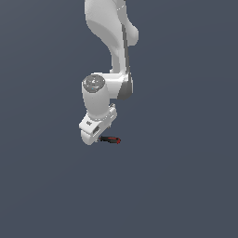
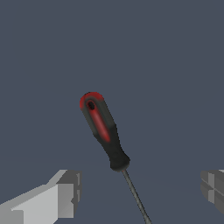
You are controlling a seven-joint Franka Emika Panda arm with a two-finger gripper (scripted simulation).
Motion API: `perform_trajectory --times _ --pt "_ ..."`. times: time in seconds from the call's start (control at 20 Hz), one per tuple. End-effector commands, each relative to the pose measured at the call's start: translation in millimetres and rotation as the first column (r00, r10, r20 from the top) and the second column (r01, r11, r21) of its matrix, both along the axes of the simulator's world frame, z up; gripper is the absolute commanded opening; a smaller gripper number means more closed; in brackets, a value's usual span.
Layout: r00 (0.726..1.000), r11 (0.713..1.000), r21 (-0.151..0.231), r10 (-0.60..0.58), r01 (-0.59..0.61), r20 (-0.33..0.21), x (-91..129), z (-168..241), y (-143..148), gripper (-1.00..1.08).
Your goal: Pick up the object and move it to a goal position.
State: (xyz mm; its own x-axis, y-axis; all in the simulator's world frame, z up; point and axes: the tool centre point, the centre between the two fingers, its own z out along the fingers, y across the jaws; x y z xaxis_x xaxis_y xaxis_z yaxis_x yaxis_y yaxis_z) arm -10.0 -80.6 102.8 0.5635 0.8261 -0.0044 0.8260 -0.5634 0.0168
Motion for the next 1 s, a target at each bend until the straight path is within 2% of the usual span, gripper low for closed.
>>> perform_trajectory --times 0.0,0.2,0.5,0.95 --pt "0.998 0.998 0.0 0.066 -0.066 -0.003 -2.4 -5.6 -3.0 1.0" --pt "0.986 0.986 0.002 0.169 -0.169 -0.007 -6.4 -14.4 -7.4 1.0" --pt "0.952 0.952 0.007 0.305 -0.305 -0.01 -11.9 -26.1 -13.0 1.0" --pt "0.907 0.907 0.012 0.421 -0.421 -0.011 -17.0 -36.1 -17.4 1.0"
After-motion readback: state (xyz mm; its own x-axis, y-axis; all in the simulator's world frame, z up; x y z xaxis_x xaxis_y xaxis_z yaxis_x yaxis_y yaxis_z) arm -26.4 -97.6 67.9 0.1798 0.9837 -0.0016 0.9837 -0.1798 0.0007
